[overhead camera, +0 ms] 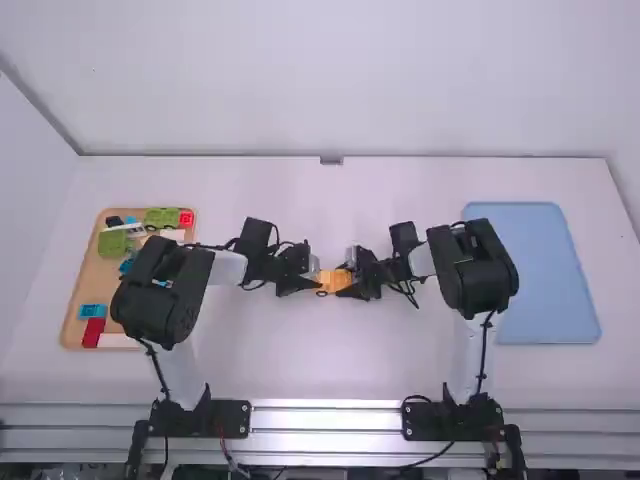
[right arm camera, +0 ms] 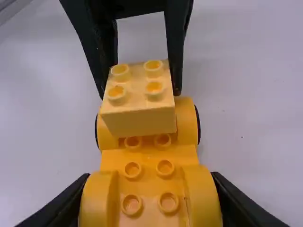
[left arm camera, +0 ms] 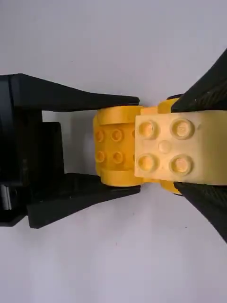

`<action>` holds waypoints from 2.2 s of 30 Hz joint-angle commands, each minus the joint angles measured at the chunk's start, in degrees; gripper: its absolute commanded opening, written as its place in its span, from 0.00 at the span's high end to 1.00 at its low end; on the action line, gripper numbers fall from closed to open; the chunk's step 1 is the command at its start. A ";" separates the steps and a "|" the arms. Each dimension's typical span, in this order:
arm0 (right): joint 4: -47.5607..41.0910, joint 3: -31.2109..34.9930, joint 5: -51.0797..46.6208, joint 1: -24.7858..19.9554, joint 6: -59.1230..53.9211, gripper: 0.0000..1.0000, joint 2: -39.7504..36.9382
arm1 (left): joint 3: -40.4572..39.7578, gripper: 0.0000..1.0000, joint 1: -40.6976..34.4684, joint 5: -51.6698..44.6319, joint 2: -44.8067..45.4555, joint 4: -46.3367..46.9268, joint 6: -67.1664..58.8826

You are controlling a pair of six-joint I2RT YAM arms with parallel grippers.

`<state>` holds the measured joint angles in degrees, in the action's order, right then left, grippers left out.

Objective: Assemble lego blocks to make yellow taxi

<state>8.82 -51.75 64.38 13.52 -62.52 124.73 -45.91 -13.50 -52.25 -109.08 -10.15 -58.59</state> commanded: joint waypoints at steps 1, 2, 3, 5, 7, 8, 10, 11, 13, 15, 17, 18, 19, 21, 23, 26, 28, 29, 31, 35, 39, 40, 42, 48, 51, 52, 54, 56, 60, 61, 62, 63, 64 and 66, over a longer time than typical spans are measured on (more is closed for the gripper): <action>-0.76 0.04 -2.73 0.37 0.59 0.65 0.96 | -0.52 0.61 -0.39 -0.81 -0.87 -0.17 -0.85; -0.76 0.04 -2.73 0.35 0.57 0.64 0.96 | -0.52 0.58 -0.39 -0.85 -0.87 -0.17 -0.85; -0.76 0.04 -2.73 0.37 0.57 0.65 0.96 | -0.52 0.59 -0.39 -0.87 -0.87 -0.17 -0.85; -0.76 0.04 -2.73 0.37 0.57 0.65 0.96 | -0.52 0.59 -0.42 -0.85 -0.87 -0.20 -0.83; -0.74 0.04 -2.75 0.37 0.57 0.65 0.96 | -0.52 0.56 -0.46 -0.87 -0.87 -0.20 -0.83; -0.76 0.04 -2.73 0.37 0.55 0.64 0.96 | -0.52 0.55 -0.44 -0.85 -0.87 -0.17 -0.85; -0.76 0.04 -2.75 0.37 0.57 0.65 0.96 | -0.52 0.55 -0.39 -1.31 -0.87 -0.42 -0.83; -0.76 0.04 -2.75 0.35 0.57 0.65 0.96 | -0.52 0.55 -0.39 -1.55 -0.87 -0.44 -0.85; -0.76 0.04 -2.75 0.35 0.76 0.65 0.96 | -0.52 0.47 -0.37 -4.09 -0.83 -1.57 -0.85; -0.74 0.04 -2.80 0.37 0.72 0.65 0.96 | -0.55 0.40 -0.15 -6.78 -0.15 -2.60 -0.85; -0.74 0.04 -2.75 0.35 0.74 0.65 0.96 | -0.59 0.36 0.66 -8.02 1.33 -2.38 0.00; -0.74 0.04 -2.78 0.35 0.72 0.65 0.96 | -0.59 0.34 0.98 -8.00 2.21 -2.45 1.36; -0.72 0.04 -2.75 0.35 0.72 0.65 0.96 | -0.59 0.33 1.27 -7.80 3.06 -2.47 2.89; -0.70 0.04 -2.80 0.35 0.76 0.65 0.96 | -0.59 0.33 1.64 -5.90 4.66 -2.32 5.90; -0.72 0.04 -2.82 0.37 0.70 0.65 0.96 | -0.59 0.38 1.60 -4.20 5.33 -2.38 8.28; -0.72 0.04 -2.93 0.35 0.70 0.65 0.96 | -0.57 0.68 1.03 -2.19 5.42 -2.29 9.33; -0.72 0.04 -2.95 0.35 0.72 0.65 0.96 | -0.57 0.98 0.31 0.02 5.03 -1.09 9.27; -0.72 0.04 -2.93 0.37 0.72 0.65 0.96 | -0.57 0.98 -0.13 0.90 4.68 -0.55 9.35; -0.72 0.04 -2.93 0.35 0.68 0.65 0.96 | -0.57 0.98 -0.50 0.79 4.09 -0.11 9.29; -0.72 0.02 -2.93 0.35 0.55 0.65 0.96 | -0.57 0.98 -0.85 0.87 2.23 0.76 9.35; -0.72 0.04 -2.93 0.37 0.59 0.65 0.96 | -0.57 0.98 -0.59 0.70 0.42 -0.04 9.33; -0.72 0.04 -2.89 0.35 0.76 0.65 0.96 | -0.57 0.98 -0.63 0.72 -0.42 -0.46 9.31; -0.74 0.04 -2.89 0.37 0.74 0.65 0.96 | -0.57 0.98 -0.94 0.74 -0.87 -0.70 9.57; -0.74 0.04 -2.91 0.35 0.74 0.65 0.96 | -0.57 0.98 -1.95 2.67 -2.43 -0.66 10.86; -0.72 0.04 -2.89 0.35 0.72 0.65 0.96 | -0.57 0.98 -1.95 4.13 -2.47 1.70 10.32; -0.72 0.04 -2.93 0.37 0.74 0.65 0.96 | -0.57 0.98 -2.12 3.45 -2.47 3.61 8.59; -0.70 0.02 -2.91 0.35 0.70 0.65 0.96 | -0.57 0.98 -2.82 3.41 -2.47 5.57 6.54; -0.70 0.02 -2.93 0.37 0.74 0.64 0.96 | -0.57 0.98 -4.11 6.32 -2.47 7.21 6.62; -0.72 0.02 -2.91 0.35 0.74 0.64 0.96 | -0.55 0.98 -6.29 12.26 -2.47 8.66 6.93; -0.72 0.02 -2.91 0.35 0.72 0.64 0.96 | -0.52 0.98 -7.02 14.34 -2.47 8.90 7.69; -0.70 0.02 -2.89 0.37 0.76 0.64 0.96 | -0.52 0.98 -7.58 16.09 -2.47 8.87 9.03; -0.72 0.02 -2.89 0.35 0.76 0.64 0.96 | -0.52 0.98 -7.93 17.53 -2.47 8.90 9.57; -0.72 0.02 -2.89 0.35 0.74 0.64 0.96 | -0.52 0.98 -8.00 17.70 -2.47 8.92 9.57; -0.74 0.04 -2.91 0.37 0.76 0.64 0.96 | -0.52 0.98 -8.28 19.12 -2.47 9.18 9.25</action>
<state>8.56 -51.72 64.20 12.73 -64.66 124.73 -49.65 -18.28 -42.92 -106.67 -3.64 -50.11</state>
